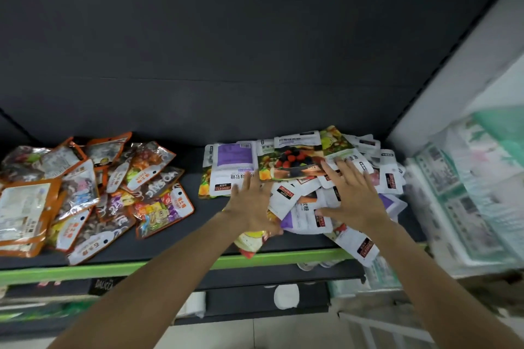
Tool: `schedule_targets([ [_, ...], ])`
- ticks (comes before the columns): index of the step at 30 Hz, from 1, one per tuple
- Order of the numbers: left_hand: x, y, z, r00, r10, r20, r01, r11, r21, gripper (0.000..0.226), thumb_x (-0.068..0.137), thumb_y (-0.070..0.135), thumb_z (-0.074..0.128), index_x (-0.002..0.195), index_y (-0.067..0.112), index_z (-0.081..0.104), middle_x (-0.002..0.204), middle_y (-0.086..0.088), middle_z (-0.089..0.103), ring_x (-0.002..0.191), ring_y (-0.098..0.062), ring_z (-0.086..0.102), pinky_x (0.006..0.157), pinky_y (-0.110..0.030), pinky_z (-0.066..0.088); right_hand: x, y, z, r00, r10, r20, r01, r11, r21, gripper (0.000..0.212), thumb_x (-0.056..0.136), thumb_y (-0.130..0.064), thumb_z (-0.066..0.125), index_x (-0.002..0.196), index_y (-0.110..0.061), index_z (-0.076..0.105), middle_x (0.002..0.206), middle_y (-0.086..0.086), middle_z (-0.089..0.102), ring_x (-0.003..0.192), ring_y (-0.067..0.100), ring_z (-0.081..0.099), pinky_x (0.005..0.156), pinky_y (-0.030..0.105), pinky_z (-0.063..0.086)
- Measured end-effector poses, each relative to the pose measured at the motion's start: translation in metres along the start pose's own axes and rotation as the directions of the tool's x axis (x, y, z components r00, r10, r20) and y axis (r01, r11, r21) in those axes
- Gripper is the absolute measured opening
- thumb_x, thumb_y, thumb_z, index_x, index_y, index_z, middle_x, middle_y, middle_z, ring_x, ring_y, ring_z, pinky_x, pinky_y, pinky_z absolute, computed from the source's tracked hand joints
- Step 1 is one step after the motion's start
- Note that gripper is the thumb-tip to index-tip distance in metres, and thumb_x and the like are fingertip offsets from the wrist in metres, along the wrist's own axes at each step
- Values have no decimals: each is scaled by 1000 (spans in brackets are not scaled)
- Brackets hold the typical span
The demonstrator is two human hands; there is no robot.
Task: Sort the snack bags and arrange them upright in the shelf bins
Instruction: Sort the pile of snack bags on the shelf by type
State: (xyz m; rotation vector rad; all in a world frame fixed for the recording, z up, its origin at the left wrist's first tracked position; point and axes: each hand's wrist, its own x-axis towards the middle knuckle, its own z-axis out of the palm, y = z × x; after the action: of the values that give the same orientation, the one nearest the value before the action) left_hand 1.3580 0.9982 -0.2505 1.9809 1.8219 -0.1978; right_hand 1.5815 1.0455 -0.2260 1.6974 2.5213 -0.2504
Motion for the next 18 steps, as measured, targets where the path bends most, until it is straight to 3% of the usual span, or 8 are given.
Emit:
schedule_targets([
  [2, -4, -5, -9, 997, 26, -75, -30, 998, -55, 100, 72, 52, 74, 147, 17, 18, 152, -13, 24, 141, -32, 22, 110, -50, 31, -7, 8, 3, 999, -12, 53, 12, 1000, -11, 121, 66, -72, 64, 138, -42, -28, 157, -4, -22, 143, 16, -24, 116, 41, -9],
  [4, -9, -12, -12, 986, 21, -164, -42, 991, -124, 78, 74, 42, 75, 134, 18, 30, 135, -10, 45, 122, -28, 45, 95, -44, 47, -7, 7, 2, 993, -25, 114, 27, 999, -19, 132, 58, -76, 67, 134, -41, -35, 154, -3, -29, 141, 19, -28, 115, 43, -11],
  [6, -15, -15, -12, 974, -9, -228, -33, 983, -178, 70, 74, 38, 77, 121, 19, 29, 128, -9, 44, 108, -29, 54, 84, -44, 51, -5, 3, 1, 985, -36, 167, 52, 994, -96, 140, 53, -75, 70, 131, -38, -40, 152, 2, -31, 140, 24, -30, 114, 48, -11],
  [7, -16, -15, -11, 968, -9, -252, -38, 983, -179, 72, 74, 36, 77, 122, 19, 27, 135, -10, 37, 109, -30, 54, 84, -44, 52, -4, 1, 1, 984, -38, 175, 61, 989, -132, 141, 54, -73, 72, 131, -37, -41, 153, 4, -30, 141, 25, -28, 114, 49, -10],
  [9, -14, -14, -11, 963, 35, -269, -71, 989, -127, 85, 77, 33, 76, 139, 20, 19, 153, -8, 15, 128, -33, 42, 94, -46, 49, -1, -2, 0, 989, -43, 139, 63, 987, -146, 133, 61, -68, 71, 140, -37, -32, 156, 4, -22, 144, 25, -21, 115, 51, -5],
  [11, -8, -16, -14, 965, 82, -248, -103, 992, -74, 94, 83, 30, 70, 150, 23, 5, 159, -4, 4, 142, -31, 22, 104, -47, 42, 2, -4, -6, 995, -62, 73, 71, 990, -125, 113, 73, -58, 69, 147, -38, -14, 158, 2, -6, 146, 24, -7, 117, 50, 7],
  [15, 0, -18, -16, 990, 81, -119, -86, 995, -43, 95, 86, 30, 64, 151, 22, -5, 160, -4, 1, 146, -31, 0, 116, -51, 15, 8, -1, -19, 996, -83, 34, 85, 993, -82, 92, 82, -41, 69, 150, -38, 7, 157, -5, 14, 144, 19, 13, 113, 41, 25],
  [18, -2, -3, -6, 994, 103, -24, -101, 994, 51, 128, 70, 56, 73, 145, 26, -26, 155, -10, -25, 142, -33, -24, 114, -58, -2, 4, 3, -12, 997, -78, 23, 79, 996, -43, 88, 84, -41, 67, 150, -36, 11, 159, -6, 11, 145, 15, 9, 116, 38, 18],
])
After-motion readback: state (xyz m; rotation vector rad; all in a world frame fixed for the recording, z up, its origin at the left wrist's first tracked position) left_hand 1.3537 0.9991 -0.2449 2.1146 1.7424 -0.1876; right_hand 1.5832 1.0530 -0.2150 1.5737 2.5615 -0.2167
